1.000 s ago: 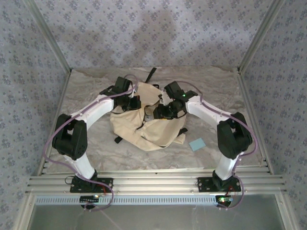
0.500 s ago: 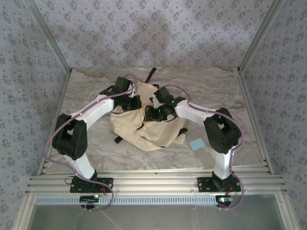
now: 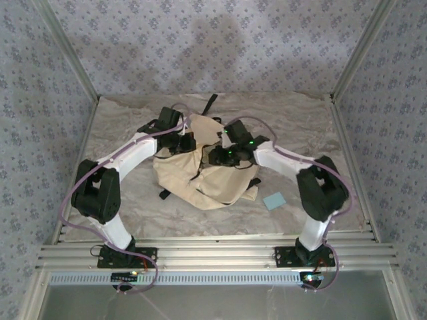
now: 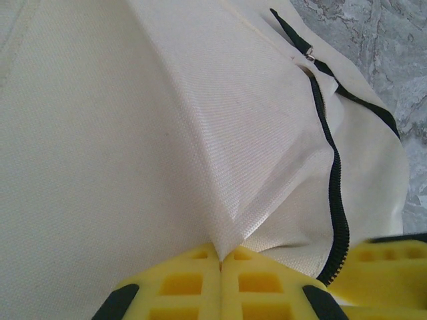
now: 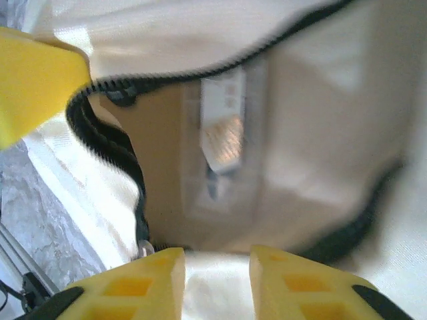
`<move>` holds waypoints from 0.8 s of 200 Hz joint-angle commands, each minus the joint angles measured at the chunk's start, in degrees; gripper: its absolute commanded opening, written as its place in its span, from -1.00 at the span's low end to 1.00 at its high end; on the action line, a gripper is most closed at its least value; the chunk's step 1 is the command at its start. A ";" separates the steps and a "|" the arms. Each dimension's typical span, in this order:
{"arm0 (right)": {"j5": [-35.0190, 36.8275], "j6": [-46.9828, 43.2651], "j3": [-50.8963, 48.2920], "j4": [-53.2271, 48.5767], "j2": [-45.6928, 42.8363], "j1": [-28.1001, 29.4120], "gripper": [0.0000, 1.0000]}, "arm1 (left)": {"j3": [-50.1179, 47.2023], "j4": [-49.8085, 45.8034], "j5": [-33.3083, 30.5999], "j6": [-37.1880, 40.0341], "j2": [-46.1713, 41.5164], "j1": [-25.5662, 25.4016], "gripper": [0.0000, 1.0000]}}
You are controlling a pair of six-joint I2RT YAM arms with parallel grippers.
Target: Pack the student bag
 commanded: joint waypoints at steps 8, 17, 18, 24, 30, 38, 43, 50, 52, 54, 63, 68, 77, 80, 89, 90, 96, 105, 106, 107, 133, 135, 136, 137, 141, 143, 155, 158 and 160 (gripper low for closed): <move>6.64 -2.26 -6.66 -14.09 -9.88 -2.76 -0.11 | 1.26 1.38 -0.23 1.47 -1.62 1.31 -1.00; 10.01 -2.54 -8.46 -18.52 -12.04 -3.85 -0.01 | 1.30 1.55 -0.13 1.47 -1.62 1.46 -1.00; 10.46 -2.56 -8.69 -18.91 -12.27 -4.01 0.00 | 1.35 1.56 -0.22 1.47 -1.67 1.46 -1.00; 12.65 -2.74 -9.92 -21.00 -13.33 -4.95 0.06 | 1.46 1.73 -0.13 1.43 -1.71 1.47 -1.00; 14.71 -2.83 -11.10 -23.04 -14.12 -6.21 0.12 | 1.47 1.93 0.02 1.43 -1.67 1.47 -1.00; 16.21 -2.73 -12.83 -24.76 -15.36 -8.14 0.20 | 1.56 2.01 0.28 1.34 -1.60 1.49 -1.00; 17.04 -2.80 -13.87 -25.40 -15.96 -9.28 0.24 | 1.66 2.01 0.43 1.38 -1.62 1.46 -1.00; 18.58 -2.52 -15.12 -26.24 -16.89 -10.70 0.29 | 1.75 2.01 0.71 1.38 -1.54 1.47 -1.00; 18.98 -2.44 -15.50 -26.48 -17.18 -11.00 0.30 | 1.74 2.01 0.74 1.43 -1.54 1.46 -1.00; 19.34 -2.44 -15.86 -26.60 -17.43 -11.31 0.32 | 1.76 1.94 0.81 1.46 -1.54 1.46 -1.00; 21.28 -2.08 -17.29 -27.15 -18.37 -12.54 0.37 | 1.83 1.75 0.91 1.51 -1.54 1.49 -1.00; 22.00 -1.65 -18.08 -27.28 -18.70 -13.09 0.40 | 1.83 1.64 0.91 1.64 -1.54 1.48 -1.00; 23.16 -1.01 -19.42 -27.71 -19.24 -13.99 0.44 | 1.91 1.20 0.92 1.80 -1.54 1.46 -1.00; 23.71 -0.68 -19.87 -27.97 -19.40 -14.16 0.45 | 1.98 1.10 0.92 1.93 -1.60 1.47 -1.00; 25.14 0.57 -21.38 -28.62 -19.77 -14.97 0.49 | 1.96 0.90 0.82 1.99 -1.71 1.47 -1.00; 25.19 0.70 -21.57 -28.70 -19.83 -15.07 0.50 | 1.94 0.88 0.83 1.99 -1.71 1.46 -1.00; 25.41 1.44 -22.54 -29.00 -20.03 -15.84 0.51 | 1.85 0.87 0.80 2.04 -1.80 1.47 -1.00; 25.91 1.99 -23.98 -28.93 -20.35 -16.79 0.53 | 1.83 0.95 0.68 2.00 -1.89 1.46 -1.00; 25.96 2.12 -24.09 -28.90 -20.38 -16.99 0.53 | 1.79 0.95 0.67 2.00 -1.89 1.46 -1.00; 26.08 2.22 -24.24 -28.89 -20.40 -17.13 0.54 | 1.76 1.00 0.66 2.00 -1.89 1.51 -1.00; 24.06 2.60 -27.27 -25.82 -20.33 -19.75 0.58 | 1.83 1.42 0.91 1.57 -1.71 1.53 -1.00; 23.73 2.64 -27.33 -25.51 -20.26 -19.81 0.58 | 1.90 1.40 0.98 1.56 -1.67 1.48 -1.00; 23.65 2.64 -27.35 -25.39 -20.18 -19.82 0.58 | 1.91 1.40 1.00 1.56 -1.65 1.51 -1.00; 23.60 2.62 -27.37 -25.29 -20.12 -19.82 0.59 | 1.91 1.39 1.00 1.56 -1.64 1.53 -1.00; 23.62 2.69 -27.54 -25.08 -19.96 -19.86 0.60 | 2.07 1.32 1.01 1.55 -1.65 1.47 -1.00; 23.84 2.71 -27.48 -25.09 -19.90 -19.86 0.60 | 2.02 1.26 1.01 1.49 -1.63 1.46 -1.00; 24.49 3.42 -27.31 -25.44 -19.22 -19.92 0.62 | 2.18 1.05 1.10 1.47 -1.62 1.46 -1.00; 24.47 3.39 -27.14 -25.73 -19.14 -20.00 0.62 | 2.18 1.00 1.10 1.51 -1.70 1.47 -1.00; 24.49 3.61 -27.10 -25.89 -19.19 -19.96 0.63 | 2.18 1.01 1.05 1.52 -1.71 1.47 -1.00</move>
